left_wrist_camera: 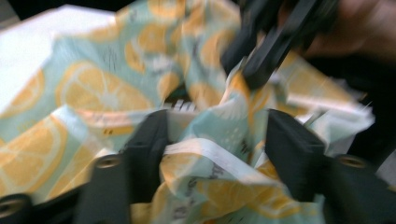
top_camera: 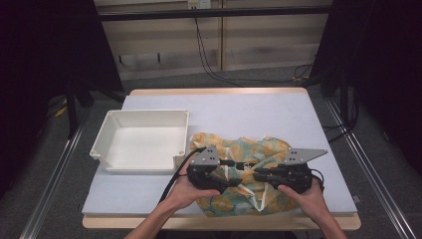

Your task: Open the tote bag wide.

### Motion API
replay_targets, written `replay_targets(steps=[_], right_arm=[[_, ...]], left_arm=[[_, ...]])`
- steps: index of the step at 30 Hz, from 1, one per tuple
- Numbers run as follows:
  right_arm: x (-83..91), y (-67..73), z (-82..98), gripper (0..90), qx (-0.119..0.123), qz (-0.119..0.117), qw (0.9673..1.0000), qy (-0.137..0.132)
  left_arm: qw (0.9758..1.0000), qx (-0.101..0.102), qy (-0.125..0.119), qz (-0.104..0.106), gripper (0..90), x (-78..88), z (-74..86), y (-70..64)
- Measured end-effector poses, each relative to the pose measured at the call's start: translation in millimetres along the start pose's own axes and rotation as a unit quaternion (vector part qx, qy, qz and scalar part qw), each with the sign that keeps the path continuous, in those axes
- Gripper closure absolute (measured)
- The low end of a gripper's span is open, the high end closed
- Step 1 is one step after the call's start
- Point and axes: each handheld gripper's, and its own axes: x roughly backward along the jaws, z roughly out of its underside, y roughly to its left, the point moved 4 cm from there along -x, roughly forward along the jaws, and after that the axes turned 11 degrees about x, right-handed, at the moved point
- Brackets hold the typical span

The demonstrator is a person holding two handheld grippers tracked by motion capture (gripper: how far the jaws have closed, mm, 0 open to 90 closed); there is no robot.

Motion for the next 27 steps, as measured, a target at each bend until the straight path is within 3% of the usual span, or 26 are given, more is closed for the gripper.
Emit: replay_targets(steps=[2,3,4,5,7,8,13,15,20,24,27], right_arm=[[2.1,-1.5,-1.1,72.1,-0.003,0.003,1.0,-0.003],[7.2,-5.6,-4.9,66.4,-0.006,0.012,0.9999,-0.008],[7.2,-5.6,-4.9,66.4,-0.006,0.012,0.9999,-0.008],[9.9,-8.2,-7.5,62.8,-0.006,0.014,0.9998,-0.015],[14.4,-20.4,-17.6,55.4,-0.006,0.029,0.9994,-0.017],[14.0,-23.6,-20.2,54.0,-0.007,0.03,0.9994,-0.014],[13.0,-41.2,-38.6,53.8,0.002,0.041,0.9991,-0.016],[0.4,-50.3,-38.7,52.7,0.001,0.046,0.9988,0.014],[-21.8,-51.6,-27.0,45.6,-0.001,0.018,0.9988,0.045],[-32.1,-49.0,-19.7,38.2,0.005,0.014,0.9977,0.066],[-36.9,-49.6,-16.0,38.2,0.006,0.023,0.9966,0.079]], left_arm=[[0.9999,-0.006,0.003,-0.012,49.0,-1.3,1.2,1.4],[0.9998,-0.013,0.005,-0.014,61.1,-2.5,2.4,1.8],[0.9998,-0.013,0.005,-0.014,68.5,-2.5,2.4,1.8],[0.9997,-0.017,0.005,-0.015,68.5,-2.7,3.1,1.6],[0.9996,-0.025,0.004,-0.012,83.1,-2.5,3.5,-0.7],[0.9995,-0.031,0.004,-0.01,85.5,-2.0,3.3,-2.3],[0.9991,-0.041,-0.005,-0.012,87.6,-0.1,2.5,-8.9],[0.9993,-0.035,-0.014,-0.002,87.9,0.9,2.4,-11.7],[0.9995,-0.03,-0.012,0.0,87.8,2.8,3.4,-12.0],[0.9995,-0.022,-0.021,-0.005,87.8,4.3,2.1,-8.7],[0.9993,-0.022,-0.03,-0.01,87.8,4.4,0.3,-9.3]])
